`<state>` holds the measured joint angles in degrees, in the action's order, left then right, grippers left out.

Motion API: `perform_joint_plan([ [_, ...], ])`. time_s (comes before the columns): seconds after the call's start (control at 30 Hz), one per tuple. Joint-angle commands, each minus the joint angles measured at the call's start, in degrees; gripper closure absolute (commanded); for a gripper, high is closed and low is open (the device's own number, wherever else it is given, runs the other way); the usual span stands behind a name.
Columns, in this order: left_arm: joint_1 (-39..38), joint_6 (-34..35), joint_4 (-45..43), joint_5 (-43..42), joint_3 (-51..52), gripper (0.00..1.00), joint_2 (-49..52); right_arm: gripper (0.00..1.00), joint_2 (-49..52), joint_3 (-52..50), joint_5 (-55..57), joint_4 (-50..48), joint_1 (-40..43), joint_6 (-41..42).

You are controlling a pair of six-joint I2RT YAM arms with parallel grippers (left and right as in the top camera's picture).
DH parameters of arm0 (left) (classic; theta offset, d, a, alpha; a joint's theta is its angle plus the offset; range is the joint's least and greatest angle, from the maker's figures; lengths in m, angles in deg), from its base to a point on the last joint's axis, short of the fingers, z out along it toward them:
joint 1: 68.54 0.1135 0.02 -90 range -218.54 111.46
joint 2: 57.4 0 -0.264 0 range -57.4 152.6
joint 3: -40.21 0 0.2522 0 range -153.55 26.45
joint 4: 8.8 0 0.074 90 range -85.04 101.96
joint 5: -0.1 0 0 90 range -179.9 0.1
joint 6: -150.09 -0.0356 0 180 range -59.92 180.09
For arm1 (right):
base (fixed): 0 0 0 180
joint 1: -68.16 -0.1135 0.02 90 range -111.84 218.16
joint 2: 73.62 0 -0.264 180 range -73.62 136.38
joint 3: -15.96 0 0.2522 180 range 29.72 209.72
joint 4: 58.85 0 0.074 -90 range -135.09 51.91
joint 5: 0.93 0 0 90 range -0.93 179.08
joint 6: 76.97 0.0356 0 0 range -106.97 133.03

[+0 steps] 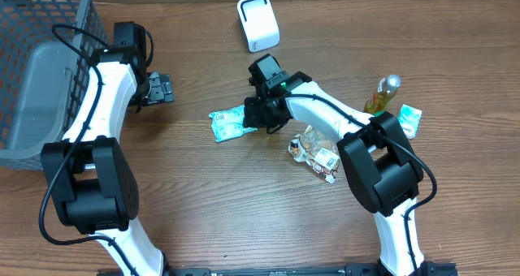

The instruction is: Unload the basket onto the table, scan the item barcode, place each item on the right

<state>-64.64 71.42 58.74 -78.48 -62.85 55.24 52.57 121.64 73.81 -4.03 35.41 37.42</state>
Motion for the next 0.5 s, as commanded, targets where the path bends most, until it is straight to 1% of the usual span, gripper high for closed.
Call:
perform_joint_plan([
  [0.0,0.6,-1.0,-0.1,0.8,-0.9,0.00,0.2,0.95,-2.4,0.6,2.2,1.2,2.0,-0.2],
  [0.13,0.6,-1.0,-0.1,0.8,-0.9,0.00,0.2,0.96,-6.0,0.6,-1.5,1.9,3.1,-1.0],
  [0.4,0.6,-1.0,-0.1,0.8,-0.9,0.00,0.2,0.96,-7.9,0.6,-9.3,8.2,4.9,-1.1],
  [0.47,0.6,-1.0,-0.1,0.8,-0.9,0.00,0.2,0.96,-8.6,0.6,-9.3,9.2,5.5,-3.0],
])
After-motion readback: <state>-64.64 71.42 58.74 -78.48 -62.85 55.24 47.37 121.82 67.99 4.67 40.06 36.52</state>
